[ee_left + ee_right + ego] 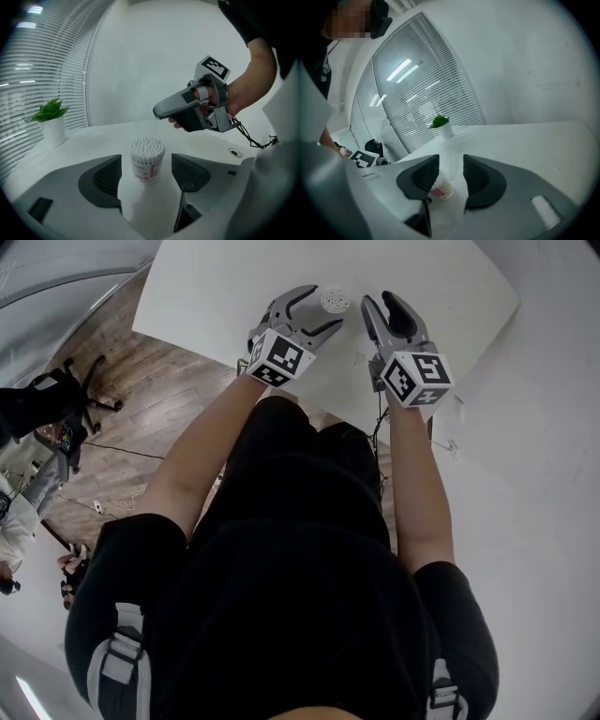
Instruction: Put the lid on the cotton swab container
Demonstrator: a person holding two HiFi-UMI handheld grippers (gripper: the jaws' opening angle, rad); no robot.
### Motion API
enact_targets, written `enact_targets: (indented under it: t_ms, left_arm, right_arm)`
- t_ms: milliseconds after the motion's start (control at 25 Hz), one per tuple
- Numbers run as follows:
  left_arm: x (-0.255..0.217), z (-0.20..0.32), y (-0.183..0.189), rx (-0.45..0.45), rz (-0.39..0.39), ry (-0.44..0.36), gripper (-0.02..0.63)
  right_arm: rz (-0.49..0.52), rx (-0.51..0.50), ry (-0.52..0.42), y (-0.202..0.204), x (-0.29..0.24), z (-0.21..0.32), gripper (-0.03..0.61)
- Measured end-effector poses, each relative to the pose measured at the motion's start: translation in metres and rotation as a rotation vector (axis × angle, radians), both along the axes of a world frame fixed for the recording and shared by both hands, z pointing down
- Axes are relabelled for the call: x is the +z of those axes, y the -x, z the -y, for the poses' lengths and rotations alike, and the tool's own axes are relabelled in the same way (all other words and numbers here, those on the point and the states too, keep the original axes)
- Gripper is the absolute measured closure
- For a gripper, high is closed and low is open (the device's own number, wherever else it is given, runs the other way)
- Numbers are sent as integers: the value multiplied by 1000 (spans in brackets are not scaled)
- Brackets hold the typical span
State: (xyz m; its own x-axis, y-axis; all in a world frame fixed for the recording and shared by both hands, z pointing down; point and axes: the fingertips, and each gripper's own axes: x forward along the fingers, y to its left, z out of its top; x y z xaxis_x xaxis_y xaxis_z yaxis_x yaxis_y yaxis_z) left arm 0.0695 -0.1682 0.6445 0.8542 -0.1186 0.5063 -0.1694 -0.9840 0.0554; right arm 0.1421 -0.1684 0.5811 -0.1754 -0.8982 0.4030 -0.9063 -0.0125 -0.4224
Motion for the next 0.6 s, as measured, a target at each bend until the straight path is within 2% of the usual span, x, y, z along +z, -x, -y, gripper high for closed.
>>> enact_targets:
  t_ms: [400, 520, 600]
  left_arm:
    - [7, -2, -4, 12, 10, 4, 330]
    - [8, 0, -3, 9, 13, 8, 381]
    - [8, 0, -2, 7, 14, 9, 390]
  right_arm:
    - [19, 10, 10, 4, 6, 1, 453]
    - [18, 15, 11, 3, 6, 3, 460]
    - [17, 16, 9, 4, 4, 4, 463]
